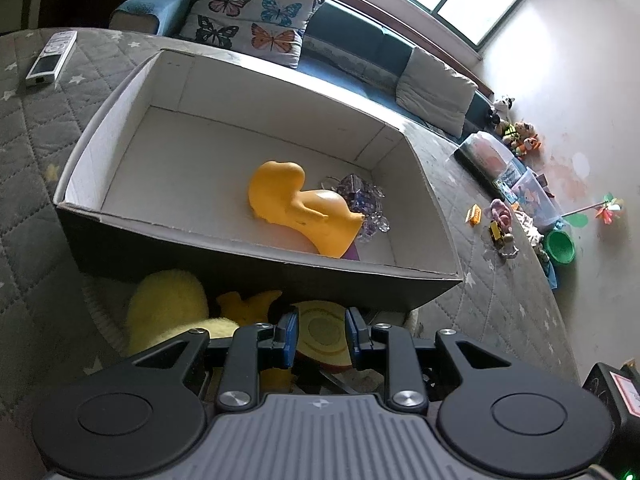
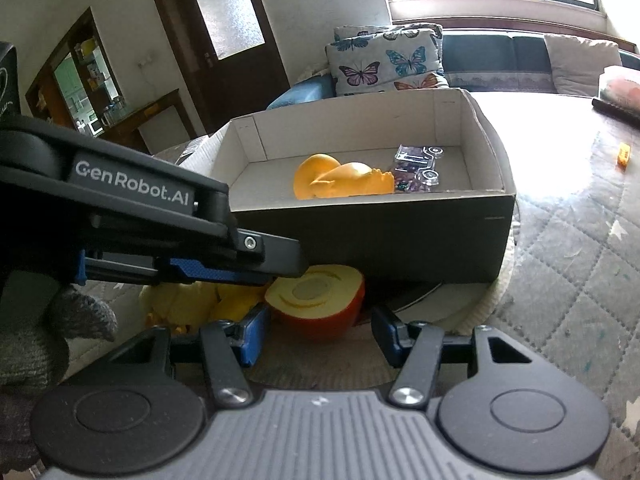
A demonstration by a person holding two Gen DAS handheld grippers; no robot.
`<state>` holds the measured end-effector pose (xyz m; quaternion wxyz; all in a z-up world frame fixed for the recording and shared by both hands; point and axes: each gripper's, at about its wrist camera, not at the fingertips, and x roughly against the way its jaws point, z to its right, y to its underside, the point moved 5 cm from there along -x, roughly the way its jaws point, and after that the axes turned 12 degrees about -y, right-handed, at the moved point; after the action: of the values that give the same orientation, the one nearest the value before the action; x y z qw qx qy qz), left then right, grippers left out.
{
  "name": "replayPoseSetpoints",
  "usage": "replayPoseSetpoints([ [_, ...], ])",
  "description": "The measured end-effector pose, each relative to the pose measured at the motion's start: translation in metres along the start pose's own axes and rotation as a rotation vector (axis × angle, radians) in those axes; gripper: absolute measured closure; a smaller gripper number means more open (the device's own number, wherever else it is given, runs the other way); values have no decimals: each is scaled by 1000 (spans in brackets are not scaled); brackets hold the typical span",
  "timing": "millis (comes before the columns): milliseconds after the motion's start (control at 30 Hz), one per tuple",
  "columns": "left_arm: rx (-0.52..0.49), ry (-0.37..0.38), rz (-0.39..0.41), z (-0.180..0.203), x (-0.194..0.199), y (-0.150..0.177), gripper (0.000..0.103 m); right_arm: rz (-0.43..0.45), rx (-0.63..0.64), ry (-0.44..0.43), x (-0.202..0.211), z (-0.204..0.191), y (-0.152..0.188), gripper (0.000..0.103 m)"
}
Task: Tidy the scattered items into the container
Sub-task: 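Move the right gripper down toward the red apple-half toy beside the box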
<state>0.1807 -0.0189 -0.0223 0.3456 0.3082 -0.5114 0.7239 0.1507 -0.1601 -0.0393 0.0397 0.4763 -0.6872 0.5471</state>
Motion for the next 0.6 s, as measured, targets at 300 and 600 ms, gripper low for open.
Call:
replayPoseSetpoints([
  [300,-11,-5,-8,3,-1,-3,75,-5,38,-12,-4,2,-2,45],
  [600,-23,-5,-14,6,-3,-2,73,-4,37,-11,0,1,2,48],
])
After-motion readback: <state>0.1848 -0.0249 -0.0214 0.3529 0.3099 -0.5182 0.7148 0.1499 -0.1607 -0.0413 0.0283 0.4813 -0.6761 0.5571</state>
